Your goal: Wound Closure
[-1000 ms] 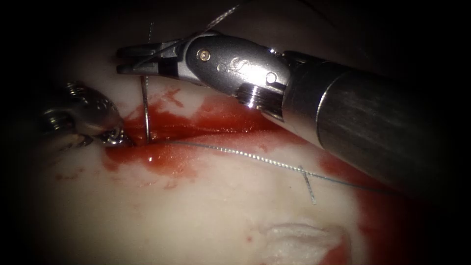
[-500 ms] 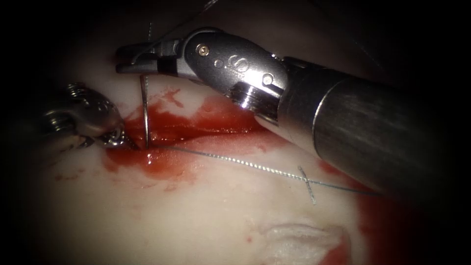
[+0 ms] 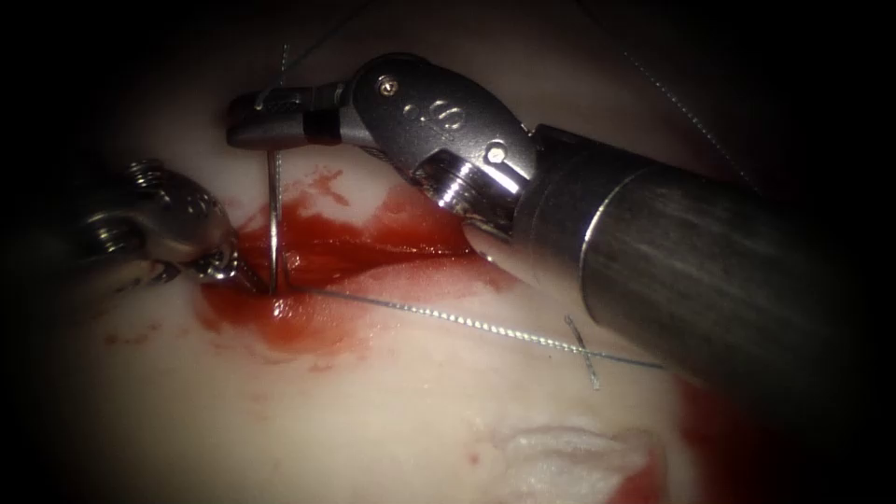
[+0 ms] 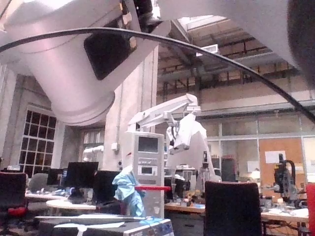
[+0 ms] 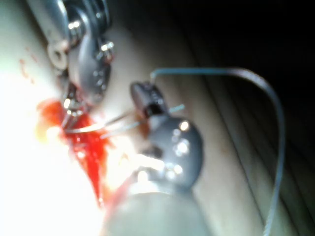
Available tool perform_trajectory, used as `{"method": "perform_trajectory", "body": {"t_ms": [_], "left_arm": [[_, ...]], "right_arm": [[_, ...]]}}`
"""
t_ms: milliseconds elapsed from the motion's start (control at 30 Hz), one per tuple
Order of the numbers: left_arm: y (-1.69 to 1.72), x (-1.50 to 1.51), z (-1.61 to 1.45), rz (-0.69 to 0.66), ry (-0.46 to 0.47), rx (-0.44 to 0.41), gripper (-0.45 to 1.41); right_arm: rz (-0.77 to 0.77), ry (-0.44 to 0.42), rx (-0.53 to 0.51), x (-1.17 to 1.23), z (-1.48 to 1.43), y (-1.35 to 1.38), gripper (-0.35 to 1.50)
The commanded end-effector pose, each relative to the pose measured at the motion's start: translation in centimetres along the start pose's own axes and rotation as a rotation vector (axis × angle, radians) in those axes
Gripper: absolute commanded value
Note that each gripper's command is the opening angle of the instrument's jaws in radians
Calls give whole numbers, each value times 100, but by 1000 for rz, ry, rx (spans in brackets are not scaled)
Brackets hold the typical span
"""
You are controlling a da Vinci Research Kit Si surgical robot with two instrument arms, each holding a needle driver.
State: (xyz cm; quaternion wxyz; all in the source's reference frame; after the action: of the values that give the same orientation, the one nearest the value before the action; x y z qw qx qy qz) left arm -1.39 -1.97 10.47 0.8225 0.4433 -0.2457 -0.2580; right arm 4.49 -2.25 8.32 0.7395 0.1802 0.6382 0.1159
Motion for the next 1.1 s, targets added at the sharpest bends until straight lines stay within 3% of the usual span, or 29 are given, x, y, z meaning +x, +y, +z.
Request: {"method": "perform_trajectory", "body": {"t_ms": [33,733,933,1000,1100], "left_arm": [[1,-12,-6,5,-5,-2,-45],[1,-9,-5,8,-3,-3,-45],[1,-9,-4,8,-3,-3,-45],[1,-9,-4,8,-3,-3,-45],[1,-9,-4,8,-3,-3,-45]], "right_arm": [[7,3,3,6,7,9,-35],[306,-7,30,4,6,8,-35],[-46,-17,5,6,4,12,-35],[-282,-20,-34,10,3,14,-35],[-371,-24,-58,14,1,16,-35]]}}
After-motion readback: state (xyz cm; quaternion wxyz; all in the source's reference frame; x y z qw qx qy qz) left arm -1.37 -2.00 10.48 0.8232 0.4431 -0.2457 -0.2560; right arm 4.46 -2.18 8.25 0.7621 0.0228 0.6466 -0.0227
